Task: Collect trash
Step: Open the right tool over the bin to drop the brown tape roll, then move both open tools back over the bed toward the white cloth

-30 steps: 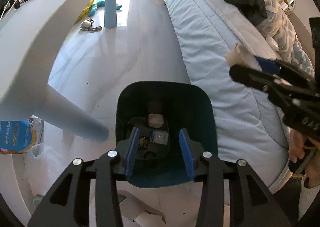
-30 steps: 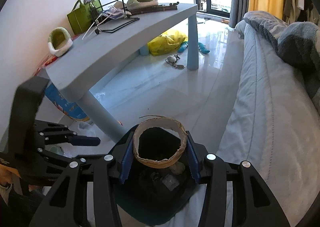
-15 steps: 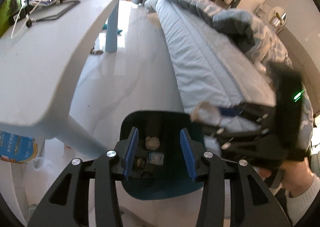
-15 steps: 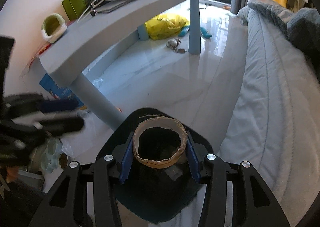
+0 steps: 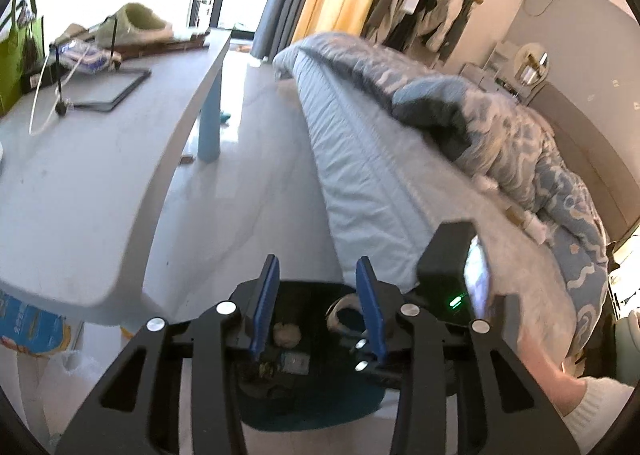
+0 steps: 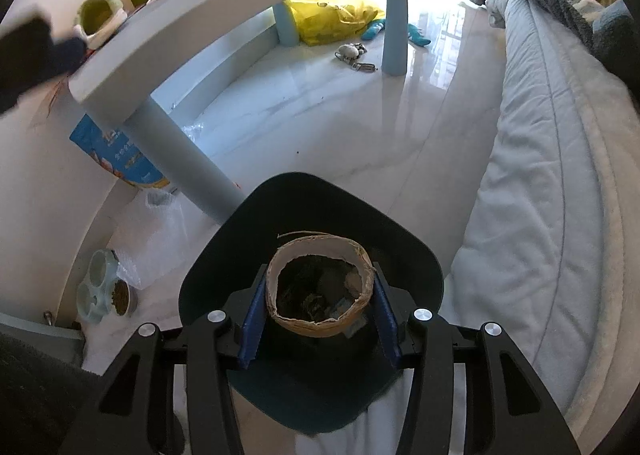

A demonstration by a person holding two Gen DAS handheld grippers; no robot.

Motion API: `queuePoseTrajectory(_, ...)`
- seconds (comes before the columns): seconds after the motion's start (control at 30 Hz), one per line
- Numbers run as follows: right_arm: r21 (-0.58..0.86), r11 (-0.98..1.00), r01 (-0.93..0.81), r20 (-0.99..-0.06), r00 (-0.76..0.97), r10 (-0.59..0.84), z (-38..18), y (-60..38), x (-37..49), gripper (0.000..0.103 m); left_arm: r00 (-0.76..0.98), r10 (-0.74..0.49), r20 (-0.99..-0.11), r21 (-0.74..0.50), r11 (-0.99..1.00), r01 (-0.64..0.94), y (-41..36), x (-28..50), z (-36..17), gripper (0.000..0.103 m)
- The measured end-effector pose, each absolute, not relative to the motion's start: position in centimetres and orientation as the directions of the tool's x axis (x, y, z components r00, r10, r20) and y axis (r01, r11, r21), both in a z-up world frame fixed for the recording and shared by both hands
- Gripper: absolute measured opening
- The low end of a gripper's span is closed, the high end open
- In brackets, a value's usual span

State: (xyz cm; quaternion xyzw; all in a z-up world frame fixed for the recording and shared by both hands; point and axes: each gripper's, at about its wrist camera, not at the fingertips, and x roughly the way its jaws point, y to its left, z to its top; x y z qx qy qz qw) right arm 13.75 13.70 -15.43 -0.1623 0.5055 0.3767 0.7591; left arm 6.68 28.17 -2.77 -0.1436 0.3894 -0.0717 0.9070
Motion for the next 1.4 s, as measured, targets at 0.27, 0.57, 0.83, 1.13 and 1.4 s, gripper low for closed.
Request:
queuePoseTrajectory(0.27,0.130,0.644,-0.754,-0.894,0.191,0.404,-15.4,12.7,12.8,0.058,0.740,-0.256,-0.622,-0.330,0.943,0.049,26.8,6.8,0.0,0.039)
queuePoseTrajectory(0.57,0.142,0.634,-0.760,-0.864,0.217,0.453,-12.9,10.6,12.4,0.061,0.767,-0.260,-0.587,-0.321,0.944,0.075,24.7,7.2,2.0,0.039)
queuePoseTrajectory(0.83,0.147,0.653,-0.743,-0.820,0.278,0.500,-9.9,7.2,12.7,0.061,0.772,-0.265,-0.577,-0.307,0.947,0.096,22.0,8.0,2.6,0.039)
queuePoseTrajectory(1.13,0.151,0.683,-0.715,-0.768,0.350,0.537,-7.4,2.1,13.3,0.061,0.779,-0.289,-0.556,-0.290,0.946,0.144,18.3,8.9,3.4,0.045)
queuePoseTrajectory(1.4,0.143,0.726,-0.673,-0.739,0.415,0.531,-6.1,-1.8,14.1,0.063,0.769,-0.320,-0.553,-0.275,0.942,0.194,14.7,9.7,3.4,0.053)
